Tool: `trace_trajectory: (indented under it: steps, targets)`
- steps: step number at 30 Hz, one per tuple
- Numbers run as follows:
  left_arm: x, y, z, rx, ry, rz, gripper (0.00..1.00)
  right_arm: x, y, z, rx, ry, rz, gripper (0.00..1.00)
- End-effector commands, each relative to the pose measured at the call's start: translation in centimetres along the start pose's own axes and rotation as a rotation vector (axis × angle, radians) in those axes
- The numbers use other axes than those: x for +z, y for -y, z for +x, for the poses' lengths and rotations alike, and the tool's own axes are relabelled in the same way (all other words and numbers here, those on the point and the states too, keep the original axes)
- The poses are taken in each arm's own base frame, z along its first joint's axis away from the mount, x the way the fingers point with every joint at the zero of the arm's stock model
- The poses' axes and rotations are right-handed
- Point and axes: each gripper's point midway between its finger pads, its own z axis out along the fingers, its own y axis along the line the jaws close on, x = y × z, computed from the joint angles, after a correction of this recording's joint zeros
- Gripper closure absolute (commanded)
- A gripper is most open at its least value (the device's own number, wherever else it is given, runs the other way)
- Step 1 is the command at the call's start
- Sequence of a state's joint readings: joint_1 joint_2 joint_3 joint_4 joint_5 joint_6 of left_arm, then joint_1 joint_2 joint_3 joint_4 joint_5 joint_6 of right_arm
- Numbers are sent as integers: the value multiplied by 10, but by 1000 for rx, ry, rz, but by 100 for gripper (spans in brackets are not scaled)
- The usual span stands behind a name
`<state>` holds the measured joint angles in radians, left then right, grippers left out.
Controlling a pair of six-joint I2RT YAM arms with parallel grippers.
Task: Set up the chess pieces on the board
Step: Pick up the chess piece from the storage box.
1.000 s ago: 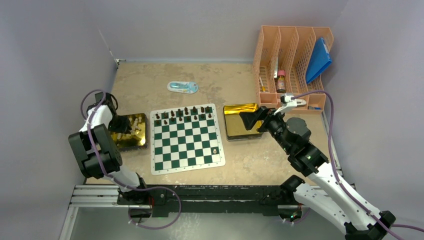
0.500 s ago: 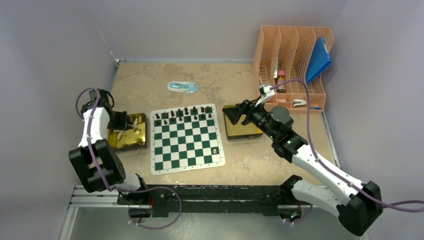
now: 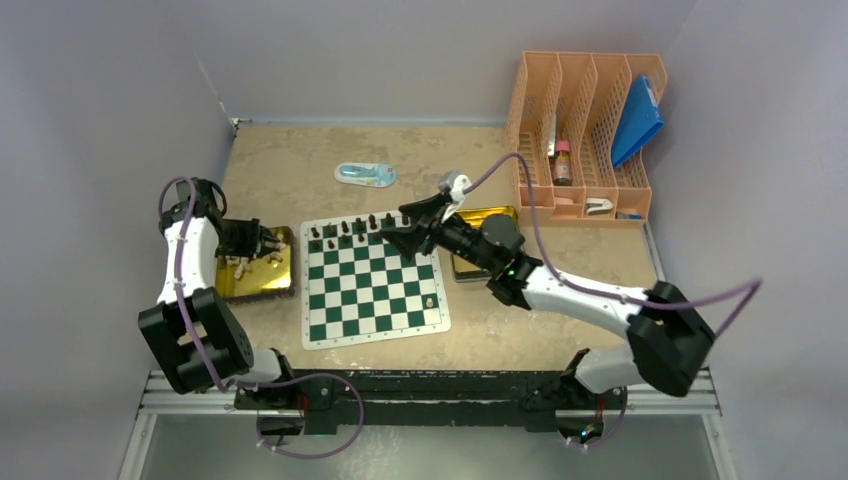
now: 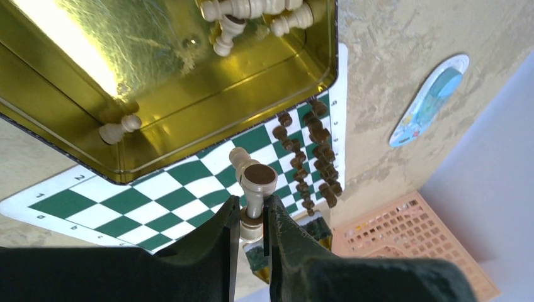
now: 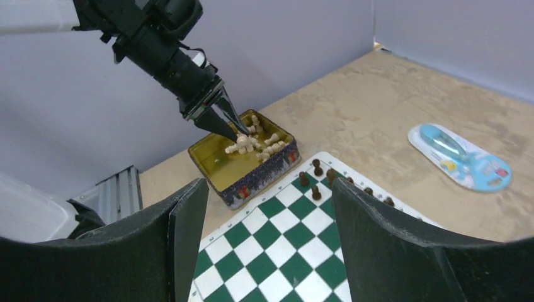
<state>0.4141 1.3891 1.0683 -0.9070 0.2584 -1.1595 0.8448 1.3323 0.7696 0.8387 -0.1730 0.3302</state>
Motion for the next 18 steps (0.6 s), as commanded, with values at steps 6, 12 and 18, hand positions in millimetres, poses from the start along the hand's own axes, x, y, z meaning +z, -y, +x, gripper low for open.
trace_trajectory:
  steps: [6, 12, 18]
  targets:
    - [-25, 24, 33, 30, -187, 136, 86, 32, -37, -28, -312, 317, -251, 27]
    - [-27, 34, 52, 65, -304, 177, 87, 49, -24, 1, -487, 385, -266, 30]
    - [-39, 41, 68, 99, -361, 246, 87, 59, -17, 26, -585, 451, -273, 30]
